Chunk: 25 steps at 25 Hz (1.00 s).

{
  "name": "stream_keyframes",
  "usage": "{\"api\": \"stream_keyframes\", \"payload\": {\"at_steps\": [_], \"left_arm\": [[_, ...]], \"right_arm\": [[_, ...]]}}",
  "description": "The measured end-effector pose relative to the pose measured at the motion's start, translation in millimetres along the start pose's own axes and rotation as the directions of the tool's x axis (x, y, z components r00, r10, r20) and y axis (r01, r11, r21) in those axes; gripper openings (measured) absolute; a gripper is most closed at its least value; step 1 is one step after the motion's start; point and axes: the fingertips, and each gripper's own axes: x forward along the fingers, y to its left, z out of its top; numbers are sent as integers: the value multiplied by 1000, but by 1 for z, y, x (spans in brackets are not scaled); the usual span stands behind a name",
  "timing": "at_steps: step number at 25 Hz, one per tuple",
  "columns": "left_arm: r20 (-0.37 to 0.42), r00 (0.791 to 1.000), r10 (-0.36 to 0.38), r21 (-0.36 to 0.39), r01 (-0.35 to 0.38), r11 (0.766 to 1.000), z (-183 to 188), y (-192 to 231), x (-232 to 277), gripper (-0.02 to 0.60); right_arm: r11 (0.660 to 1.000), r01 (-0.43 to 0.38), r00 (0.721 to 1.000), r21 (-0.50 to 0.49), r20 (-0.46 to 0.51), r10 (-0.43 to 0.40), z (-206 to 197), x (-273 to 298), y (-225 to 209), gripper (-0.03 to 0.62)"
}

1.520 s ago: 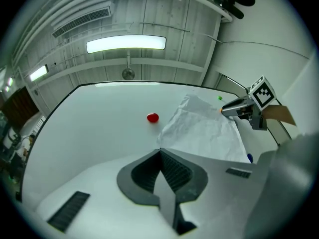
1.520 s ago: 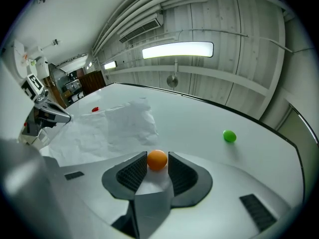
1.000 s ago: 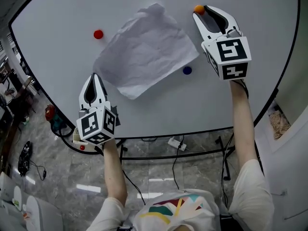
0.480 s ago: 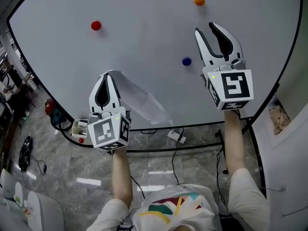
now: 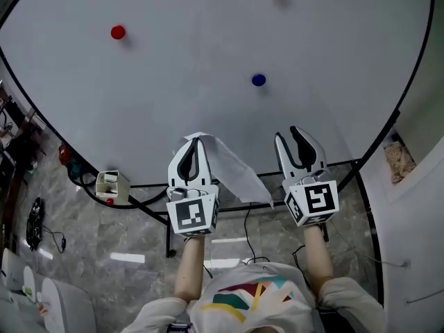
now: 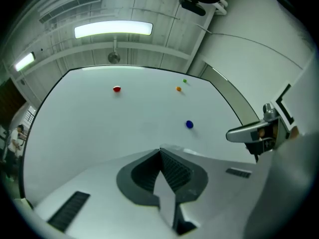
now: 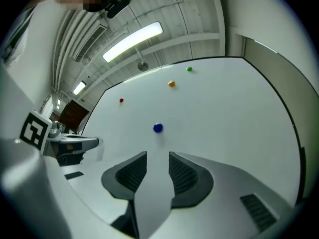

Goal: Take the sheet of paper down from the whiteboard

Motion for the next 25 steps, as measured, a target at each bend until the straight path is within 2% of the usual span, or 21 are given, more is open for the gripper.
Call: {"api": "stream_keyframes", "payload": {"at_steps": [2, 5, 11, 14, 18, 25], "left_arm": [[-45, 999, -1, 9, 2, 1000, -16, 1, 1, 44], [-54, 999, 2, 15, -1, 1000, -20, 2, 5, 44], [-66, 998, 2, 11, -1, 1000, -22, 3, 9, 44], [-97, 995, 4, 18, -2, 1000, -30, 5, 9, 44], [-66, 998, -13, -6, 12, 1000, -31, 3, 12, 44], [-122, 993, -4, 12, 5, 1000, -37, 7, 13, 44]], "right_arm": [[1000, 22, 998, 15, -59, -21, -18, -2, -2, 143], [999, 38, 995, 4, -98, -37, -30, 1, -4, 141], [999, 39, 993, -19, -109, -41, -34, 6, -1, 142], [999, 41, 993, -19, -115, -43, -38, 7, 0, 142], [999, 48, 992, -21, -117, -50, -37, 11, -3, 141], [999, 41, 993, -34, -112, -45, -34, 15, -1, 142]]}}
